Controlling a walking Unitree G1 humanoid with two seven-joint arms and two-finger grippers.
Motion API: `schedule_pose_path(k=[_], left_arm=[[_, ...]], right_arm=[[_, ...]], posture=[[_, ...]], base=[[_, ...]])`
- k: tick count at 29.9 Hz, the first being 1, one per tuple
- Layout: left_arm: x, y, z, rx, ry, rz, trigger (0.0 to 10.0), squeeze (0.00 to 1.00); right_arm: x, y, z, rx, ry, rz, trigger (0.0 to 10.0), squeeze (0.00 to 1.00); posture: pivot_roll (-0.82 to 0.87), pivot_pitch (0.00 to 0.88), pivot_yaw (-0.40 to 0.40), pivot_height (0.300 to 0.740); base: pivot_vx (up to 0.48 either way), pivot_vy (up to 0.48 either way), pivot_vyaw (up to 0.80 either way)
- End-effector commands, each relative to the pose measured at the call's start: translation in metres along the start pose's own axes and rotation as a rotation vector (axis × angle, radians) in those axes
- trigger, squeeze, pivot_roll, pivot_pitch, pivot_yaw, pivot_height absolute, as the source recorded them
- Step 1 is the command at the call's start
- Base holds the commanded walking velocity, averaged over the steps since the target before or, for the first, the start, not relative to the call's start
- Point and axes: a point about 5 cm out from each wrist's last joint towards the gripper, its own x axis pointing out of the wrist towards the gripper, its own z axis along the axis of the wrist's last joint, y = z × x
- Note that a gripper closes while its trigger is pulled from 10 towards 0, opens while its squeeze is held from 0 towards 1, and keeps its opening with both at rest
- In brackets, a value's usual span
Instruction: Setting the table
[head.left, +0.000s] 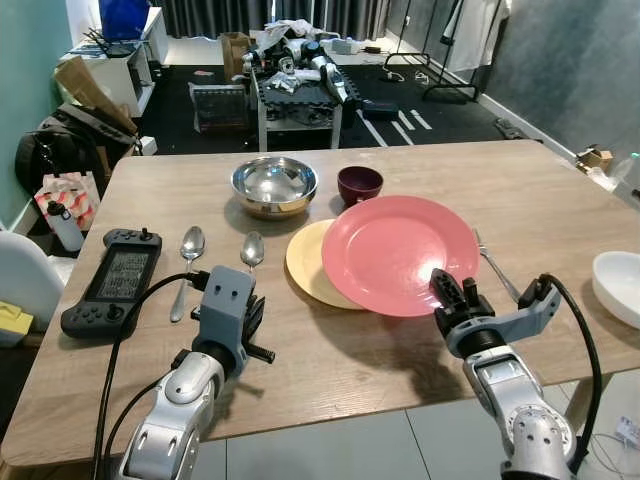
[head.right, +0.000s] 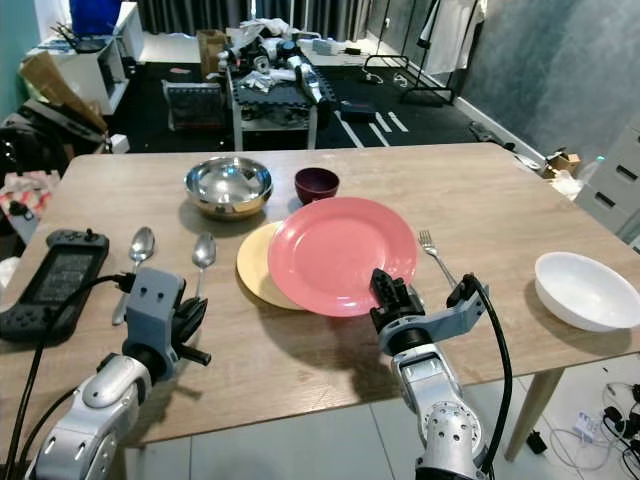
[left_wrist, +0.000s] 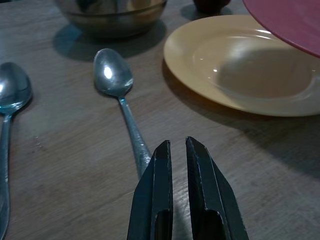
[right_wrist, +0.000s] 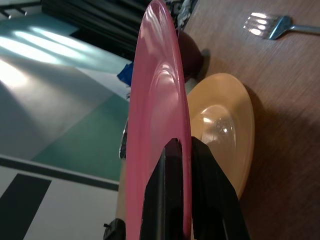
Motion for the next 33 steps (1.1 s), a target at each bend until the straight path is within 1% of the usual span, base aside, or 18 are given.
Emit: schedule_pose_path(k=[1,8,15,26,30,33], left_arm=[[-0.001,-0.001,-0.006,-0.004,0.025,0.0,10.0,0.0],[0.0,-0.001,-0.007,-0.027,0.031,0.01,10.0,0.0],[0.0,-0.001,-0.006,-0.029,0.029,0.009,10.0,0.0],[-0.002,-0.002,-0.008,-0.027,0.037,-0.003,10.0,0.0],[-0.004,-0.002,-0.009,-0.023,0.042,-0.011,10.0,0.0],[-0.006,-0.003,-0.009,-0.02,0.046,-0.016,10.0,0.0]], right_arm=[[-0.003,-0.001,0.0,-0.008,-0.004,0.001,10.0,0.0],[-0.004,-0.003,0.002,-0.011,-0.007,-0.004,10.0,0.0],[-0.004,-0.003,0.002,-0.015,-0.008,-0.004,10.0,0.0],[-0.002,-0.002,-0.007,-0.019,0.01,-0.014,10.0,0.0],[0.0,0.0,-0.017,0.011,0.034,-0.019,10.0,0.0],[0.005,-0.002,-0.028,0.063,0.049,-0.055,10.0,0.0]], posture=[[0.08,0.089,0.042,0.74],[0.07,0.092,0.04,0.74],[0.07,0.092,0.04,0.74],[0.07,0.094,0.04,0.74],[0.09,0.093,0.038,0.74],[0.1,0.097,0.037,0.74]], base=[[0.0,-0.33,0.0],[0.0,0.0,0.0],[0.0,0.0,0.0],[0.0,0.0,0.0],[0.0,0.0,0.0],[0.0,0.0,0.0]])
